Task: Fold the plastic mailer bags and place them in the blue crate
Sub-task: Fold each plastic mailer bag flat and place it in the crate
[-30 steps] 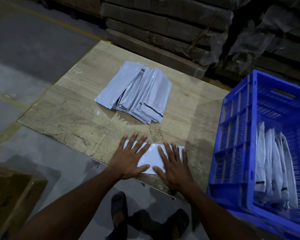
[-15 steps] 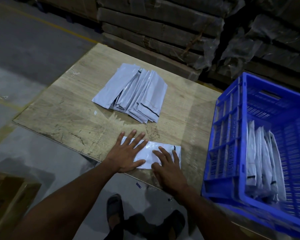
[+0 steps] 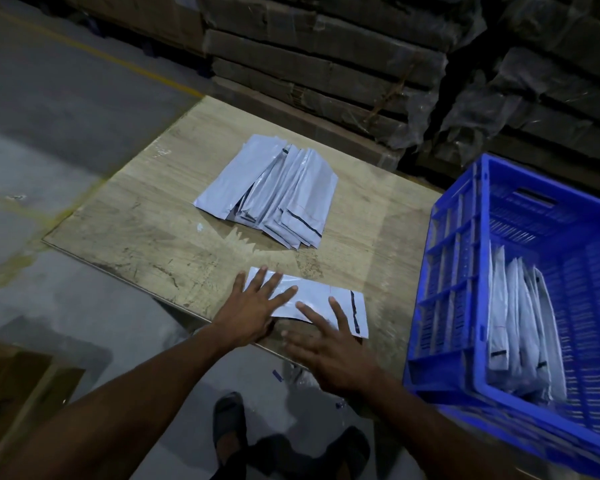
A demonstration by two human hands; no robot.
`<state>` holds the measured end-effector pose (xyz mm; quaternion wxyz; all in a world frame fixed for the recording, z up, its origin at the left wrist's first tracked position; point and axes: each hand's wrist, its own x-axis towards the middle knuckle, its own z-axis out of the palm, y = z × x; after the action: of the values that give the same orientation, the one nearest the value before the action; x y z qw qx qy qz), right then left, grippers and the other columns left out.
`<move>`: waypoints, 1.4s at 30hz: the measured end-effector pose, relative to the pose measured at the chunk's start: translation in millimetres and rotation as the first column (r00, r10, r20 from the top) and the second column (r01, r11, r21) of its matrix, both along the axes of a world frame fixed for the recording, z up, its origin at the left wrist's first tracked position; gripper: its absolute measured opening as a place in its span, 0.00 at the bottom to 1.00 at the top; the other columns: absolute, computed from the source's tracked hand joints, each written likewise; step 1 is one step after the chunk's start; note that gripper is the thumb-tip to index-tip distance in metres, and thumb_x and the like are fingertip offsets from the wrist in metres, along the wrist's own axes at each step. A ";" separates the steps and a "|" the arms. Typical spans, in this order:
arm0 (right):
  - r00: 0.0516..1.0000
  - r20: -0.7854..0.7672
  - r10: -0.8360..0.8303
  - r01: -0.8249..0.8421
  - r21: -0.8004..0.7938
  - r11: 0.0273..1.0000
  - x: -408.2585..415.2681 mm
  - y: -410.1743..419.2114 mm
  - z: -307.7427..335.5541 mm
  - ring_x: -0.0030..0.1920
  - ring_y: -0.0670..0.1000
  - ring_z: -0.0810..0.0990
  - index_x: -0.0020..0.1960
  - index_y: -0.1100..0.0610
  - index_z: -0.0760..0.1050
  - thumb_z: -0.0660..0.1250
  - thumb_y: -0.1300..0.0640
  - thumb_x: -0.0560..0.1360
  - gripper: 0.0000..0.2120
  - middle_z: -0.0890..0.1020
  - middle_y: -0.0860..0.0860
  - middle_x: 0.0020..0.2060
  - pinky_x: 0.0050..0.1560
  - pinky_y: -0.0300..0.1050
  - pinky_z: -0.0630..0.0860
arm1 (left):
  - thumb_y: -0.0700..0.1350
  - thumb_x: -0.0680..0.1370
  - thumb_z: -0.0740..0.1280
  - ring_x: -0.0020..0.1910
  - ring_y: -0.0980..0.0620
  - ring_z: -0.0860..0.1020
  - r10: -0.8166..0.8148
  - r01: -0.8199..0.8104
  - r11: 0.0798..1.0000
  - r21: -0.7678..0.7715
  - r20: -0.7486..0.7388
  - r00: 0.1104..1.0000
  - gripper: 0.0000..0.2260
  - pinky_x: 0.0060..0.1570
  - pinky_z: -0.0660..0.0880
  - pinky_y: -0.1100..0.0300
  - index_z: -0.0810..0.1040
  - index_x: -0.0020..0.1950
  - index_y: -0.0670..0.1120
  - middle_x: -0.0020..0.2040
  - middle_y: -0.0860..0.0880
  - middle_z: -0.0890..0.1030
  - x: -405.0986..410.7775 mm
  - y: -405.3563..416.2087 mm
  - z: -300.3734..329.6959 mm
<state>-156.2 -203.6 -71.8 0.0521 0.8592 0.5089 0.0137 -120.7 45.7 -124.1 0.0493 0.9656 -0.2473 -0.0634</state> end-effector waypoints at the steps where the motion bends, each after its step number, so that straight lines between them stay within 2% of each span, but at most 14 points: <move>1: 1.000 -0.012 0.011 -0.011 -0.051 0.999 0.5 -0.5 -1.8 0.80 0.64 0.52 0.69 0.46 0.75 0.67 0.57 0.73 0.25 0.72 0.45 0.73 0.68 0.79 0.57 | 0.52 0.68 0.80 0.75 0.32 0.70 -0.034 0.034 0.999 0.001 -0.013 0.999 0.48 0.60 0.71 0.26 0.58 0.82 0.54 0.78 0.40 0.69 1.0 1.5 1.1; 4: 0.993 -0.084 -0.089 0.077 -0.140 0.987 14.1 -4.1 -1.3 0.74 0.64 0.69 0.62 0.49 0.81 0.78 0.53 0.65 0.25 0.81 0.47 0.64 0.63 0.67 0.74 | 0.55 0.78 0.68 0.81 0.35 0.59 -0.105 0.103 0.993 -0.061 -0.029 0.994 0.40 0.68 0.64 0.26 0.47 0.83 0.58 0.83 0.42 0.59 1.9 4.0 1.0; 6: 0.983 -0.130 -0.133 0.120 -0.108 0.987 23.8 -6.9 3.5 0.66 0.61 0.78 0.58 0.55 0.83 0.80 0.58 0.64 0.22 0.84 0.51 0.58 0.49 0.58 0.83 | 0.57 0.80 0.59 0.83 0.37 0.50 -0.024 0.009 0.985 -0.170 -0.087 0.996 0.39 0.75 0.57 0.30 0.35 0.82 0.60 0.85 0.44 0.48 1.2 3.8 2.1; 8: 0.977 -0.115 -0.181 0.176 -0.050 0.983 29.8 -9.6 19.8 0.58 0.61 0.83 0.58 0.58 0.80 0.75 0.62 0.70 0.17 0.82 0.55 0.59 0.36 0.55 0.83 | 0.58 0.79 0.58 0.84 0.39 0.44 0.099 -0.141 0.930 -0.339 -0.137 0.986 0.42 0.79 0.53 0.35 0.29 0.81 0.58 0.85 0.44 0.40 -3.0 -0.2 3.6; 10: 0.962 -0.079 -0.262 0.265 0.021 0.964 37.1 -14.6 42.0 0.46 0.60 0.84 0.59 0.58 0.78 0.70 0.62 0.74 0.14 0.80 0.56 0.62 0.31 0.52 0.81 | 0.62 0.79 0.57 0.83 0.42 0.41 0.186 -0.231 0.876 -0.424 -0.145 0.972 0.44 0.80 0.48 0.41 0.28 0.81 0.53 0.84 0.44 0.36 -6.8 -4.7 0.0; 13: 0.930 -0.069 -0.360 0.366 0.218 0.905 51.1 -29.2 83.1 0.43 0.62 0.85 0.61 0.60 0.79 0.61 0.63 0.75 0.17 0.81 0.57 0.63 0.32 0.54 0.81 | 0.65 0.81 0.54 0.82 0.44 0.36 0.230 -0.261 0.934 -0.244 -0.147 0.962 0.43 0.78 0.44 0.41 0.28 0.81 0.52 0.83 0.44 0.33 -10.7 -20.0 -5.5; 16: 0.913 -0.045 -0.406 0.394 0.361 0.845 71.4 -56.7 123.0 0.48 0.62 0.86 0.61 0.65 0.80 0.66 0.65 0.69 0.21 0.83 0.61 0.60 0.39 0.56 0.83 | 0.63 0.83 0.57 0.83 0.38 0.42 0.185 -0.199 0.978 -0.067 -0.166 0.969 0.39 0.77 0.46 0.35 0.41 0.85 0.48 0.84 0.41 0.40 -6.6 -50.0 1.8; 18: 0.873 -0.044 -0.485 0.458 0.413 0.787 78.7 -80.2 151.8 0.54 0.62 0.85 0.64 0.64 0.79 0.65 0.63 0.71 0.21 0.82 0.60 0.62 0.48 0.57 0.83 | 0.62 0.85 0.56 0.83 0.36 0.43 0.130 -0.131 0.991 0.006 -0.190 0.973 0.35 0.77 0.45 0.34 0.46 0.85 0.48 0.85 0.40 0.42 -0.9 -71.4 7.7; 24: 0.767 -0.031 -0.641 0.531 0.591 0.607 76.4 -164.6 216.9 0.52 0.61 0.85 0.61 0.63 0.81 0.72 0.70 0.70 0.20 0.84 0.59 0.57 0.55 0.52 0.79 | 0.60 0.85 0.58 0.83 0.36 0.40 0.058 -0.047 0.998 0.046 -0.264 0.963 0.32 0.77 0.45 0.33 0.50 0.85 0.51 0.84 0.40 0.42 16.2 -132.5 18.5; 27: 0.695 -0.056 -0.717 0.591 0.612 0.525 73.4 -221.5 227.2 0.52 0.59 0.86 0.61 0.61 0.82 0.69 0.66 0.71 0.19 0.85 0.58 0.56 0.58 0.50 0.78 | 0.61 0.85 0.59 0.82 0.37 0.38 0.040 -0.016 0.996 0.084 -0.303 0.952 0.33 0.74 0.47 0.28 0.49 0.85 0.53 0.85 0.42 0.40 23.5 -159.4 23.1; 30: 0.614 -0.021 -0.789 0.658 0.565 0.498 63.3 -276.7 223.6 0.48 0.61 0.86 0.59 0.61 0.83 0.66 0.62 0.69 0.19 0.86 0.60 0.52 0.54 0.51 0.79 | 0.61 0.85 0.58 0.82 0.39 0.36 0.044 -0.007 0.994 0.109 -0.336 0.941 0.32 0.71 0.47 0.23 0.48 0.85 0.55 0.84 0.45 0.38 30.5 -185.0 27.1; 35: 0.479 -0.060 -0.876 0.852 0.273 0.447 38.2 -347.1 183.5 0.47 0.67 0.84 0.58 0.62 0.81 0.68 0.70 0.69 0.19 0.85 0.65 0.50 0.50 0.61 0.81 | 0.63 0.83 0.60 0.83 0.40 0.36 0.116 -0.068 0.988 0.138 -0.379 0.918 0.33 0.68 0.48 0.19 0.49 0.84 0.62 0.84 0.48 0.37 37.5 -222.0 34.9; 39: 0.362 -0.026 -0.932 0.932 -0.016 0.362 26.9 -371.6 152.5 0.53 0.64 0.81 0.62 0.58 0.77 0.63 0.66 0.75 0.17 0.82 0.60 0.55 0.49 0.54 0.79 | 0.63 0.82 0.64 0.83 0.41 0.37 0.170 -0.100 0.978 0.182 -0.422 0.891 0.35 0.69 0.51 0.21 0.48 0.83 0.66 0.84 0.49 0.36 43.1 -234.1 39.6; 42: 0.336 -0.016 -0.942 0.932 -0.138 0.335 22.0 -373.0 133.9 0.53 0.63 0.80 0.58 0.55 0.75 0.61 0.64 0.76 0.13 0.81 0.58 0.55 0.46 0.51 0.77 | 0.63 0.82 0.64 0.83 0.40 0.37 0.184 -0.096 0.971 0.217 -0.429 0.884 0.35 0.70 0.52 0.21 0.46 0.83 0.66 0.84 0.49 0.35 44.0 -237.7 43.9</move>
<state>-134.1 -576.6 62.1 0.0712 0.9910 -0.0751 -0.0851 -76.7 -192.0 -80.1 0.0170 0.9408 -0.1516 -0.3026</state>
